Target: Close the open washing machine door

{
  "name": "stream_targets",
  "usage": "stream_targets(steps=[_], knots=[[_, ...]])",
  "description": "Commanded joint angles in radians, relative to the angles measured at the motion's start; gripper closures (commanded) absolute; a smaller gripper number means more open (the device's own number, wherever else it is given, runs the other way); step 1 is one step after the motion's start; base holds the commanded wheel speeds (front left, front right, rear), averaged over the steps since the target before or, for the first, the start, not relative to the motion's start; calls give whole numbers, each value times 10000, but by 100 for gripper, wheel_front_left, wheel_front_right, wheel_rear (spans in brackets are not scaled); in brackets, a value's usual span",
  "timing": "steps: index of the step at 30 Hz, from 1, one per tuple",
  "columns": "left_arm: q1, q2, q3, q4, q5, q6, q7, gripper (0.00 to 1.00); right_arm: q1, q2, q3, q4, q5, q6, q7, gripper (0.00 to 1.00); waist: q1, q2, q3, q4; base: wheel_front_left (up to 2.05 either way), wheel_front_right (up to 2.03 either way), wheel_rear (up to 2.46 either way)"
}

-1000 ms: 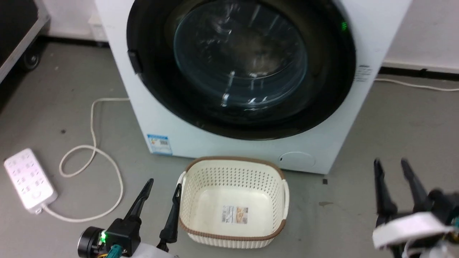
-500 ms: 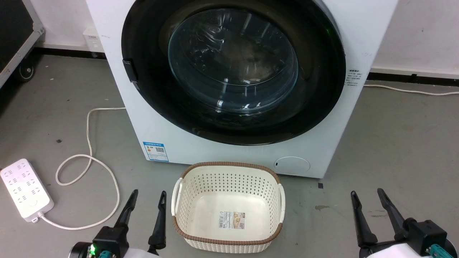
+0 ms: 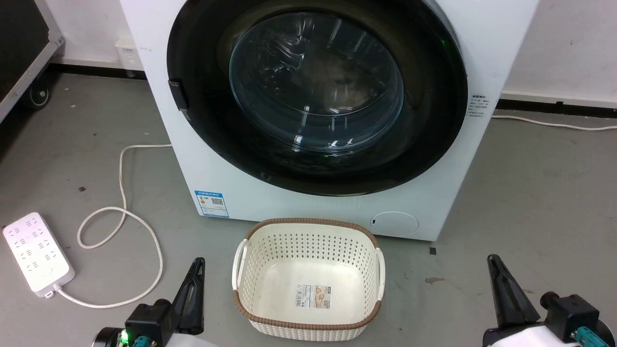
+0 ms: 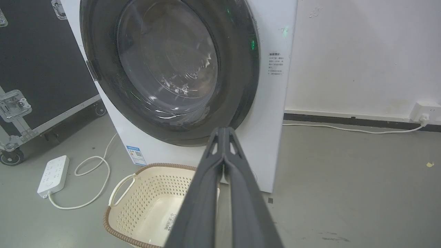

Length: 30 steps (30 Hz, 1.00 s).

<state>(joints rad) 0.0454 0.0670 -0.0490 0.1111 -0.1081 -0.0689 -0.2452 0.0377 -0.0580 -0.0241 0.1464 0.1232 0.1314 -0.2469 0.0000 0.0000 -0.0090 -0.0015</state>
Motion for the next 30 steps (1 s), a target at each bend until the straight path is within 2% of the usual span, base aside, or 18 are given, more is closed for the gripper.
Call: stream_targets(steps=[1,30], knots=[[-27,-12,24,-41,62,40,51,100,-22,5,13,-79,-68,0,57,100,0,0,2,0,0,0,0],[-132,-50,139,-305,314,200,643,100,-110,23,69,-420,-355,-2,652,100,0,0,24,3,0,0,0]])
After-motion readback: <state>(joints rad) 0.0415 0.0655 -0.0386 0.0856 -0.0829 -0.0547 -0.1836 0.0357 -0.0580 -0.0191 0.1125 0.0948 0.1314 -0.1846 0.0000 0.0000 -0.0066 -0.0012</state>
